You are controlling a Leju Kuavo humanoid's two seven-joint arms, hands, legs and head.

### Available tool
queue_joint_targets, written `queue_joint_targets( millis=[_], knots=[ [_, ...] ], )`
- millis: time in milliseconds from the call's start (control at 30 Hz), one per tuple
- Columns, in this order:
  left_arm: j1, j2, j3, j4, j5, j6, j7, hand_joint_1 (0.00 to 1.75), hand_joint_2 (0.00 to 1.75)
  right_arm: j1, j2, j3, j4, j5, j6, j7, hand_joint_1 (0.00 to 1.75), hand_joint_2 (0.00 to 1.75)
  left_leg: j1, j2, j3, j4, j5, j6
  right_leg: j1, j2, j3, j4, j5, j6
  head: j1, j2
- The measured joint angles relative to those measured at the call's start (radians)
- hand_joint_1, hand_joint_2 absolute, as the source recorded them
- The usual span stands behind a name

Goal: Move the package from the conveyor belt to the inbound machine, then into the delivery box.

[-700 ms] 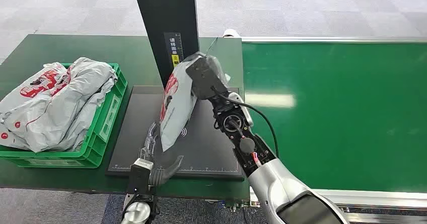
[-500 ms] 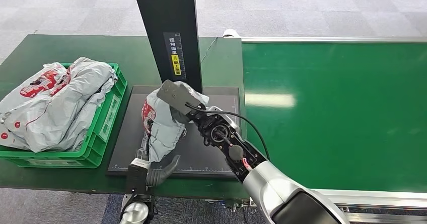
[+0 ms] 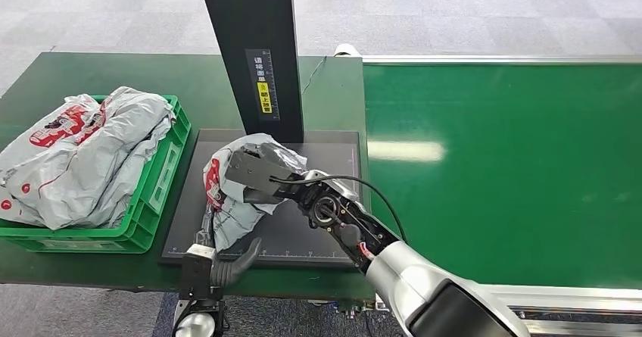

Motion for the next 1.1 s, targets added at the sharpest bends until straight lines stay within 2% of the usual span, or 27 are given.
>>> queue_joint_targets(
  millis=[133,233,333,433,567,733,933,1100],
  knots=[
    [0.033,0.004,0.003,-0.044,-0.005,0.003,0.002,0.0,1.75,0.093,-0.038,-0.106,-0.11,0.028,-0.012,-0.094,0.0,1.75,0.0,-0.001,0.0,0.0,0.0,0.0,0.0,0.0,0.0,0.0,0.0,0.0,0.0,0.0],
    [0.053,0.004,0.007,-0.072,-0.02,-0.001,0.003,0.0,1.75,0.227,-0.064,-0.229,-0.266,0.036,0.009,-0.144,0.0,1.75,0.0,-0.002,-0.001,0.0,-0.001,0.0,0.0,-0.001,0.0,-0.001,-0.001,0.0,0.0,0.0],
    [0.062,0.004,0.012,-0.088,-0.033,-0.005,0.004,0.0,1.75,0.382,-0.077,-0.365,-0.45,-0.026,0.055,-0.194,0.0,1.75,0.0,-0.003,-0.002,0.0,-0.001,0.0,0.0,-0.003,-0.001,-0.001,-0.001,0.001,0.0,0.0],
    [0.063,0.004,0.016,-0.092,-0.04,-0.008,0.005,0.0,1.75,0.513,-0.083,-0.492,-0.609,-0.081,0.09,-0.221,0.0,1.75,0.0,-0.003,-0.002,0.0,-0.001,0.0,0.0,-0.003,-0.001,-0.001,-0.001,0.001,0.0,0.0],
    [0.061,0.004,0.02,-0.092,-0.045,-0.014,0.005,0.0,1.75,0.638,-0.085,-0.617,-0.731,-0.102,0.095,-0.239,0.0,1.75,0.0,-0.002,-0.002,0.0,-0.001,0.0,0.0,-0.003,0.0,-0.001,-0.001,0.001,0.0,0.0],
    [0.053,0.005,0.026,-0.091,-0.047,-0.018,0.005,0.0,1.75,0.725,-0.084,-0.689,-0.796,-0.112,0.09,-0.259,0.0,1.75,0.0,-0.002,-0.001,0.0,-0.001,0.0,0.0,-0.003,0.0,-0.001,-0.001,0.001,0.0,0.0],
    [0.028,0.006,0.026,-0.076,-0.079,-0.016,0.004,0.0,1.75,0.794,-0.079,-0.725,-0.858,-0.134,0.089,-0.271,0.0,1.75,0.0,-0.002,-0.001,0.0,-0.001,0.0,0.0,-0.003,0.0,-0.001,-0.001,0.001,0.0,0.0],
    [-0.059,0.017,0.003,0.006,-0.184,0.021,0.039,0.0,1.75,0.818,-0.073,-0.732,-0.882,-0.149,0.089,-0.271,0.0,1.75,0.0,-0.002,-0.001,0.0,-0.001,0.0,0.0,-0.003,0.0,-0.001,-0.001,0.001,0.0,0.0]
  ],
)
